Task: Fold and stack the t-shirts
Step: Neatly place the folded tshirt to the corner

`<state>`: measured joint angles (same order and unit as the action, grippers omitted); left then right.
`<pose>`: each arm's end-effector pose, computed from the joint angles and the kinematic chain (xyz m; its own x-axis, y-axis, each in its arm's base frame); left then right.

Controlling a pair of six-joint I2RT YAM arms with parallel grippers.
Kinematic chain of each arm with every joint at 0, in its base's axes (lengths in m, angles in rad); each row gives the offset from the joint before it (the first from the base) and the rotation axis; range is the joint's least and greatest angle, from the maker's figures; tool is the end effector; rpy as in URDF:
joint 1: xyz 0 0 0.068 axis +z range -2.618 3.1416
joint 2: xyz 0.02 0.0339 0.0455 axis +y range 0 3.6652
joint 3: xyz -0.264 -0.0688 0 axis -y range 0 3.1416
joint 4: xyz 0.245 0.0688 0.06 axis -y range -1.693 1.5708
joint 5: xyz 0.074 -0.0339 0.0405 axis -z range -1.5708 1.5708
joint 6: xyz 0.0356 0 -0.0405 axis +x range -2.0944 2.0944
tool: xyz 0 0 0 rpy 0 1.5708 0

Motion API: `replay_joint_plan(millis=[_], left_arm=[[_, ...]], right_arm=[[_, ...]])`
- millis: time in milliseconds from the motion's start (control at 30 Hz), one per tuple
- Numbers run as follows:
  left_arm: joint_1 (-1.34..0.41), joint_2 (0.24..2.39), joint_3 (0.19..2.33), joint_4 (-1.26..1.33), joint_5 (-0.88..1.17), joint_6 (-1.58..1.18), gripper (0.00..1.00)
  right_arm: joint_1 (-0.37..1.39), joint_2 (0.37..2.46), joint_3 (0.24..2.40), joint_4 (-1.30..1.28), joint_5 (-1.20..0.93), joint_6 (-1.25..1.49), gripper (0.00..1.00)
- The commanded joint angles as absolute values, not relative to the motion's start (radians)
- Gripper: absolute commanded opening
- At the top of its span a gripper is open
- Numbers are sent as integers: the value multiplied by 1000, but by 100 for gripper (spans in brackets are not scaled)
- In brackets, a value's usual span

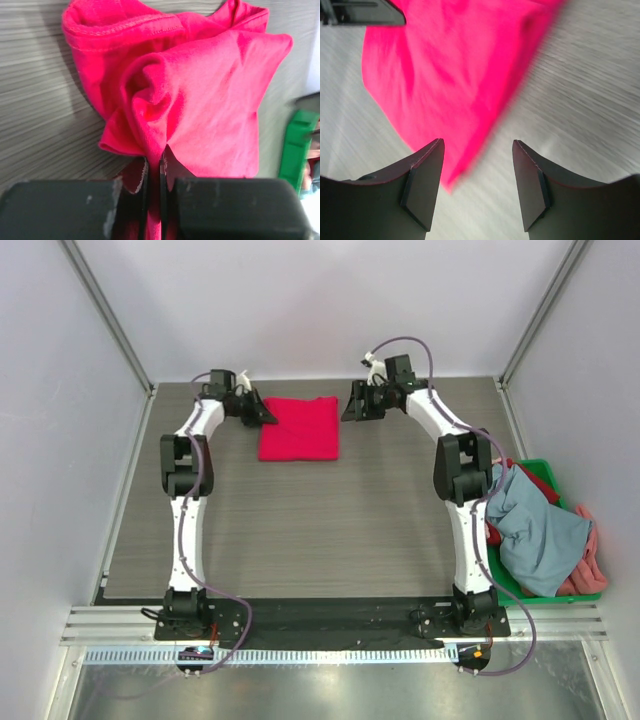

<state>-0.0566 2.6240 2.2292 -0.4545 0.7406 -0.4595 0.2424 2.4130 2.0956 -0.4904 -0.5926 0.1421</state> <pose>0.5626 -0.0559 0.1300 -0.8877 -0.2776 -0.3673 0.1038 0.6567 -0.7470 0.5195 0.1489 0.1950 -0.7758 -0.0708 -0.6270 -0.4687 0.7300 0.4975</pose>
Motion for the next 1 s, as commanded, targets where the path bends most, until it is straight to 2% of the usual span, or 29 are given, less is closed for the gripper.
replay_joint_plan(millis=[0,233,400,700,967], left_arm=[[82,2520,2258,-600,692,-287,0],[239,2471,2282,-745,577,-77,0],[305,2580,2497,-868,380,49,0],[310,2643,2628,-669,174,110,0],[307,2710,2645,-598,62,126,0]], right_arm=[[224,2231,2059,-521,-604,51,62],[201,2201,2022,-545,-594,35,62],[201,2227,2057,-545,-595,49,62],[201,2238,2074,-543,-572,51,62],[204,2230,2068,-545,-546,48,62]])
